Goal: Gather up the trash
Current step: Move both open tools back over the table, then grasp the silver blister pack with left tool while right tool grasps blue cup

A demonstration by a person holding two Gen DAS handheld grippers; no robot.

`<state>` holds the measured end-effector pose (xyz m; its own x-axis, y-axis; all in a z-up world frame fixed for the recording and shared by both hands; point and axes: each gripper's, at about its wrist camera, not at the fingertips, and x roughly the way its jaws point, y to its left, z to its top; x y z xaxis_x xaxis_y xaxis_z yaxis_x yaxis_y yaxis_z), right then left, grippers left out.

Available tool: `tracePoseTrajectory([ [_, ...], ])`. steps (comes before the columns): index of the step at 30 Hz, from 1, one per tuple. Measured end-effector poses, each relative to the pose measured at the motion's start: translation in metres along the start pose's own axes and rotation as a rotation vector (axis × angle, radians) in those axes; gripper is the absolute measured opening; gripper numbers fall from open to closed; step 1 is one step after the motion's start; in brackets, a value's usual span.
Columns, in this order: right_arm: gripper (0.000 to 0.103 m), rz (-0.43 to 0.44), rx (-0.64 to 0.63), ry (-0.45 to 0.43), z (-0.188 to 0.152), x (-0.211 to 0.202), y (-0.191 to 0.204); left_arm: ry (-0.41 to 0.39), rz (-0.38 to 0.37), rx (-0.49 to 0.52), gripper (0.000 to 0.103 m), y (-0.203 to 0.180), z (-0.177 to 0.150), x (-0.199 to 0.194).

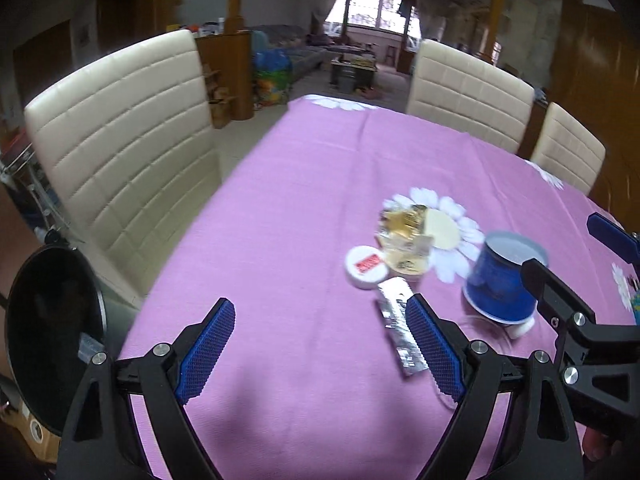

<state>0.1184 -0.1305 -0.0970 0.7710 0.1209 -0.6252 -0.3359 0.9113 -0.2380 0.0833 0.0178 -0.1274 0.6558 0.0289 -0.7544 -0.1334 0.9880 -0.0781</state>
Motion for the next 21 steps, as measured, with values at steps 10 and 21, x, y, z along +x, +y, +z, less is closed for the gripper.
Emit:
tracePoseTrajectory([
  [10,0.096,-0.012,0.054,0.038,-0.01,0.013,-0.028,0.075,-0.042,0.063,0.085,-0.037,-0.001,0.032],
  [21,0.097,0.064,0.04,0.063,-0.01,0.039,-0.014,0.169,-0.072,0.039,0.079,-0.025,-0.012,0.059],
])
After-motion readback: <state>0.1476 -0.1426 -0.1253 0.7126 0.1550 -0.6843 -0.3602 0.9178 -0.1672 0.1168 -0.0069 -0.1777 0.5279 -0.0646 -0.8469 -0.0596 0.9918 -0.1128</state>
